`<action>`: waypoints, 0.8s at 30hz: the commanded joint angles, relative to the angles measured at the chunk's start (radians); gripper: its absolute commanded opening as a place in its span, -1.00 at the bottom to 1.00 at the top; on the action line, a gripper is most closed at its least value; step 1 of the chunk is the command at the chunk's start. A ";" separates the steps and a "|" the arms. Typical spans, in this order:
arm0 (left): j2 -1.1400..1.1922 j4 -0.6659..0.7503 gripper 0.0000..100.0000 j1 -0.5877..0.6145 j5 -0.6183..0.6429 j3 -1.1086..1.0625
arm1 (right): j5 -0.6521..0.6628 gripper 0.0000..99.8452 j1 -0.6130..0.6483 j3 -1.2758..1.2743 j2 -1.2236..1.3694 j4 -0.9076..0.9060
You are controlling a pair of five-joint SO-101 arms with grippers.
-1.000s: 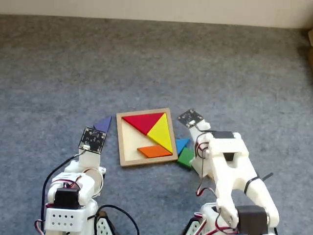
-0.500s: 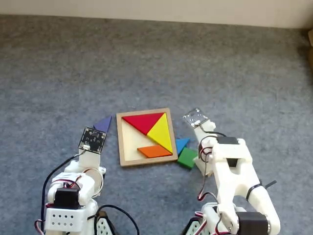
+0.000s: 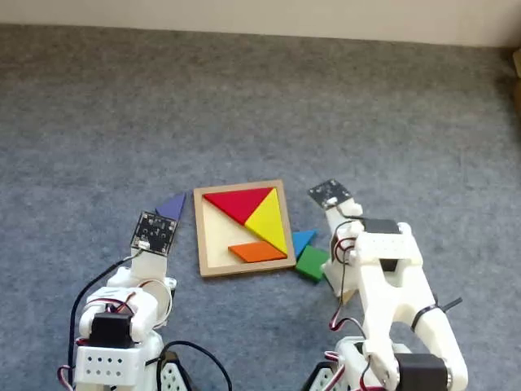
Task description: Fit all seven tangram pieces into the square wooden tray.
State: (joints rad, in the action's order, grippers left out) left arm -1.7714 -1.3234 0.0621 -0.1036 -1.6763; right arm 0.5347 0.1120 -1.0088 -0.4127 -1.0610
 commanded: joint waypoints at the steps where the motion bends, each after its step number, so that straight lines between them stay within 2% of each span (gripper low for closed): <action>1: -0.041 0.000 -0.90 0.004 0.000 -0.021 | -0.038 -0.54 -0.013 0.048 -0.035 -0.008; 5: -0.041 0.000 -0.90 0.004 0.000 -0.021 | -0.095 -0.54 -0.016 -0.010 -0.036 -0.004; 10: -0.041 0.000 -0.90 0.004 0.000 -0.021 | -0.104 -0.54 -0.016 -0.054 -0.036 0.007; 15: -0.041 0.000 -0.90 0.004 0.000 -0.021 | -0.104 -0.55 -0.016 -0.150 -0.036 0.142; 20: -0.041 0.000 -0.90 0.004 0.000 -0.021 | -0.101 -0.75 -0.019 -0.189 -0.038 0.188; 24: -0.041 0.000 -0.90 0.004 0.000 -0.021 | -0.100 -0.80 -0.022 -0.188 -0.045 0.182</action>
State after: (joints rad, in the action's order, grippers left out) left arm -1.7714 -1.3234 0.0621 -0.1036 -1.6763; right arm 0.4335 0.0859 -1.1715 -0.4588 -0.8999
